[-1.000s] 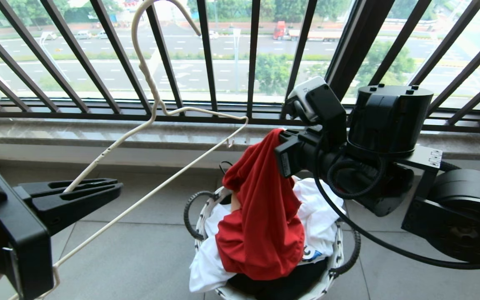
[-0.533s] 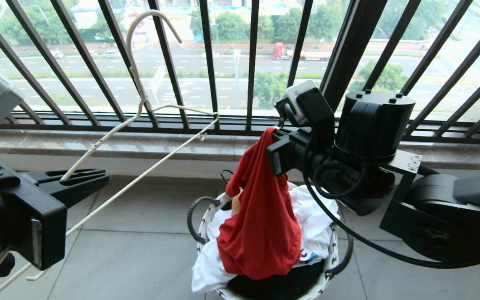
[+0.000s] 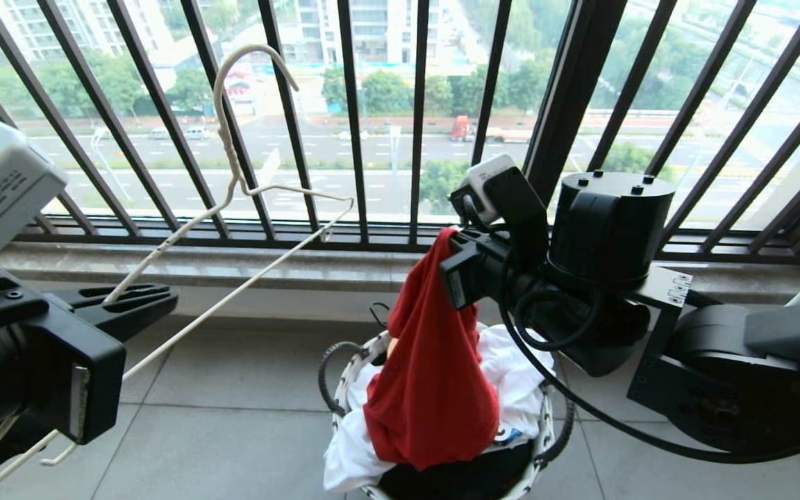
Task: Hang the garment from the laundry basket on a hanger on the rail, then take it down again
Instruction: Pick up clothes from the basket, then hang the clothes on the clothes rack
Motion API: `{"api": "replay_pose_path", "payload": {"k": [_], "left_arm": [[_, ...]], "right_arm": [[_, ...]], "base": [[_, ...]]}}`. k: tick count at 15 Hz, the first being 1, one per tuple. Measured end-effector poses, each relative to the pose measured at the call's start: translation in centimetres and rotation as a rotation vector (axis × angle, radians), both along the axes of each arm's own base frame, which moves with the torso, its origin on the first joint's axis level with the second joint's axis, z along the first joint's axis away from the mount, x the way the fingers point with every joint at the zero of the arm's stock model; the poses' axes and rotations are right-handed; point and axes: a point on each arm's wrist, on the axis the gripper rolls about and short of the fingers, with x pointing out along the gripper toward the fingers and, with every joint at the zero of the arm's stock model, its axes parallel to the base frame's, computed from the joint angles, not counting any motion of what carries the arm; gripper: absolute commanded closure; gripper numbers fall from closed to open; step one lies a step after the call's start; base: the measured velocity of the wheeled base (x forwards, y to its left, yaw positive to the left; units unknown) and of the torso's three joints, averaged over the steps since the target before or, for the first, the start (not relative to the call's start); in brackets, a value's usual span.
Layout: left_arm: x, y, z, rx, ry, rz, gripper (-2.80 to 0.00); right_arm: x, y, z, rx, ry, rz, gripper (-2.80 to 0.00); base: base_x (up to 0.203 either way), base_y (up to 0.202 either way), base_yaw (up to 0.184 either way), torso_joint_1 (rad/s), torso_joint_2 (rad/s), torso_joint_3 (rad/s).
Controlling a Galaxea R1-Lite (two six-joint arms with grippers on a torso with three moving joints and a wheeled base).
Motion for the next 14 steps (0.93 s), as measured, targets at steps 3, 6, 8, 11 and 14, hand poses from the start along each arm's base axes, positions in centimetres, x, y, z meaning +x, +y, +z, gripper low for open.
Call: {"api": "replay_pose_path", "payload": {"k": [3, 6, 8, 11, 14], "left_arm": [[0.17, -0.02, 0.05, 0.001, 0.000, 0.009, 0.00], [0.25, -0.06, -0.09, 0.010, 0.003, 0.011, 0.00], [0.30, -0.12, -0.32, 0.027, 0.007, 0.009, 0.00], [0.31, -0.15, -0.63, 0.051, 0.010, 0.003, 0.00], [0.32, -0.18, -0.67, 0.050, 0.011, 0.001, 0.00]], "right_arm": [[0.14, 0.09, -0.45, -0.029, 0.000, -0.008, 0.00], [0.23, 0.13, -0.61, -0.032, 0.002, -0.008, 0.00], [0.25, 0.15, -0.67, -0.033, 0.003, -0.007, 0.00], [0.27, 0.17, -0.68, -0.032, 0.004, -0.006, 0.00], [0.27, 0.17, -0.57, -0.025, -0.005, -0.006, 0.00]], "base": [[0.000, 0.000, 0.000, 0.003, 0.00, 0.203], [0.000, 0.000, 0.000, 0.000, 0.00, 0.204], [0.000, 0.000, 0.000, 0.000, 0.01, 0.207], [0.000, 0.000, 0.000, 0.004, 0.00, 0.199], [0.000, 0.000, 0.000, 0.002, 0.00, 0.201]]}}
